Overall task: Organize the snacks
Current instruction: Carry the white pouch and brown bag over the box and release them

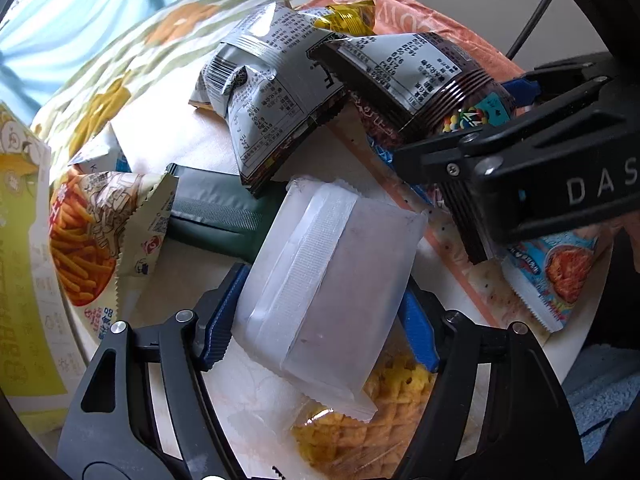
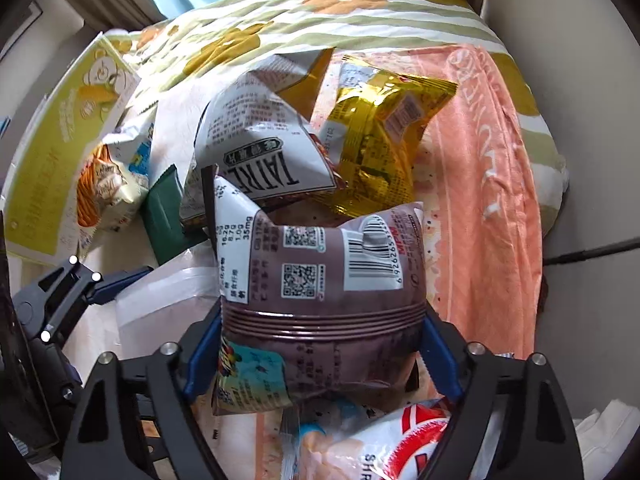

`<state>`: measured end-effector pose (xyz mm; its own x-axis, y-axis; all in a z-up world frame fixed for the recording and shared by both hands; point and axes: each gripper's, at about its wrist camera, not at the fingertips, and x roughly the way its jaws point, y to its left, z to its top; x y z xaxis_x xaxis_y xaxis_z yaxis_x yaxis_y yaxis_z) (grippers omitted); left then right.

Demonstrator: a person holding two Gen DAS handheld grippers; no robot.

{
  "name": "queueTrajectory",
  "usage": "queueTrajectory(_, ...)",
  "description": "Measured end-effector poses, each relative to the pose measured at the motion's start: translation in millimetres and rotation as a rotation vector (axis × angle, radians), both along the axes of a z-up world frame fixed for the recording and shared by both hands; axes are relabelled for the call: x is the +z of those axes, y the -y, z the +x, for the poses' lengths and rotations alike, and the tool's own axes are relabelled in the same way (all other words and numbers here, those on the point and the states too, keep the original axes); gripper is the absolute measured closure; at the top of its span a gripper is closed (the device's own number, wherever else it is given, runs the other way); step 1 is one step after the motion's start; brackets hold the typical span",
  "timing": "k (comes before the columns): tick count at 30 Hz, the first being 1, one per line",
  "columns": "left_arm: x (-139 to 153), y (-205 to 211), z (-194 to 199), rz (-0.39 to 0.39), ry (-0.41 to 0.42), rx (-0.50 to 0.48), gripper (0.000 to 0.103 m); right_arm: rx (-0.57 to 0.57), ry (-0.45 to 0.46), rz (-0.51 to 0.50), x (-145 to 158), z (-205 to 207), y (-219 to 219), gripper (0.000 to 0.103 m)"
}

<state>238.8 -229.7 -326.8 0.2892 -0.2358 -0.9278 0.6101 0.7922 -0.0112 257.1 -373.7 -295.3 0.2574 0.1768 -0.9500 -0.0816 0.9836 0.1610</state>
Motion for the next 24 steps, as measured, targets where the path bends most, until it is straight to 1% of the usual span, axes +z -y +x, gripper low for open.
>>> queueTrajectory(3, 4.5, 0.1, 0.1, -0.002, 0.002, 0.002, 0.035, -0.020, 0.017, 0.029, 6.8, -4.1, 3.8, 0.024)
queueTrajectory(8, 21.5, 0.7, -2.1, -0.008, 0.023, 0.006, 0.035, -0.036, 0.061, 0.047, 25.3, -9.6, 9.0, 0.024)
queueTrajectory(13, 42.8, -5.5, -5.4, -0.031, 0.025, 0.039, 0.035, -0.056, 0.112, 0.073, 50.8, -14.5, 11.1, 0.024)
queueTrajectory(18, 73.3, -21.3, -6.8, -0.084, 0.033, 0.088, 0.035, -0.062, 0.162, 0.076, 80.4, -14.6, 5.5, 0.024)
queueTrajectory(22, 109.0, -45.5, -12.0, -0.138, 0.080, 0.153, 0.035, -0.066, 0.223, 0.079, 111.0, -13.9, -3.5, 0.024)
queueTrajectory(24, 128.3, -66.4, -7.3, -0.171, 0.101, 0.202, 0.035, -0.064, 0.256, 0.085, 124.4, -13.7, -11.4, 0.024)
